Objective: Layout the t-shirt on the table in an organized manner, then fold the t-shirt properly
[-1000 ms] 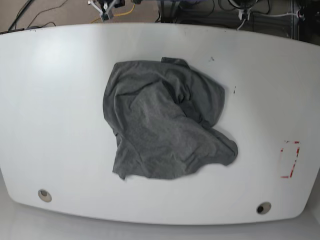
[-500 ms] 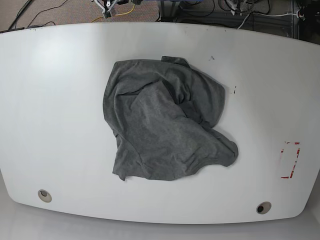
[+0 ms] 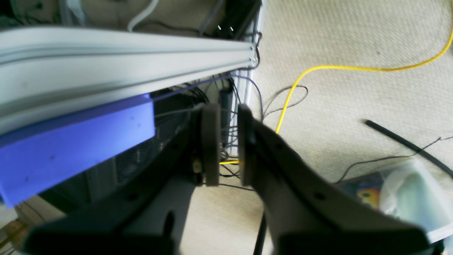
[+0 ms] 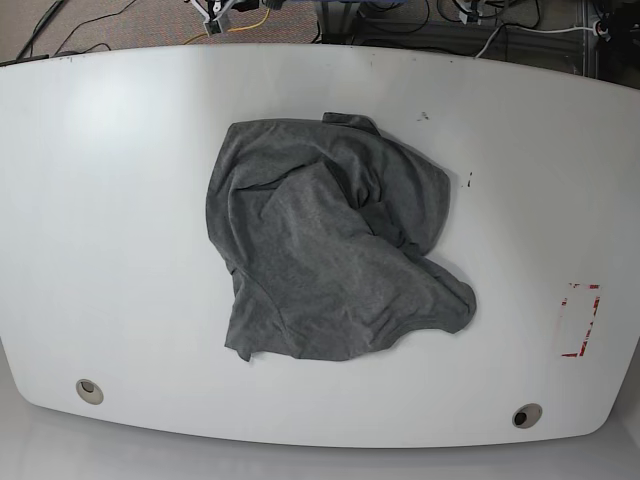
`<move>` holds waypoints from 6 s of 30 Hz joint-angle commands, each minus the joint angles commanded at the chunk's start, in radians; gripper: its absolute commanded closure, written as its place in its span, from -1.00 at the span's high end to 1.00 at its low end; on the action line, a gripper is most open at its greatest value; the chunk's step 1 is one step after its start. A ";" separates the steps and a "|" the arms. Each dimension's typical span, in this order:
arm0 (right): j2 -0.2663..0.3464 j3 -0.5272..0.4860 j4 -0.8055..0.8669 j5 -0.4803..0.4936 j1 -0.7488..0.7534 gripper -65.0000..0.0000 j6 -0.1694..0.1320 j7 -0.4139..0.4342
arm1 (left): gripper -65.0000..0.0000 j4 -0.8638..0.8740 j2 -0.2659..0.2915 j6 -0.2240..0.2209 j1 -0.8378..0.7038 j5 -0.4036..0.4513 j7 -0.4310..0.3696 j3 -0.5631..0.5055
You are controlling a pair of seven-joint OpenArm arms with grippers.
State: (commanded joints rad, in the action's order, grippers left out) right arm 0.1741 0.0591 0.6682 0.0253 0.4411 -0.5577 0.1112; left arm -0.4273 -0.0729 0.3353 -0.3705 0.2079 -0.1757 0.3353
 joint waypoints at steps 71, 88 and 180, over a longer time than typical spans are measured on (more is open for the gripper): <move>-0.083 0.118 1.278 0.103 0.815 -0.98 0.109 -0.092 | -0.66 -1.349 0.127 0.006 -0.758 -0.002 -0.051 0.086; -0.089 0.120 1.352 0.106 0.704 -0.98 0.110 -0.087 | -0.66 -1.504 0.037 0.008 -0.694 -0.229 -0.049 0.140; -0.046 0.112 0.391 0.101 -0.810 -0.02 -0.028 -0.666 | 0.09 -1.502 0.048 0.008 -0.213 -0.224 0.149 0.066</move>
State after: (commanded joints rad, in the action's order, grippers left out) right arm 0.1281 0.1711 1.0595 0.1266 -0.3690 -0.5854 -0.5547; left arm -1.9295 -0.0253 0.3429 -0.5838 -0.0161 -0.0269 0.4012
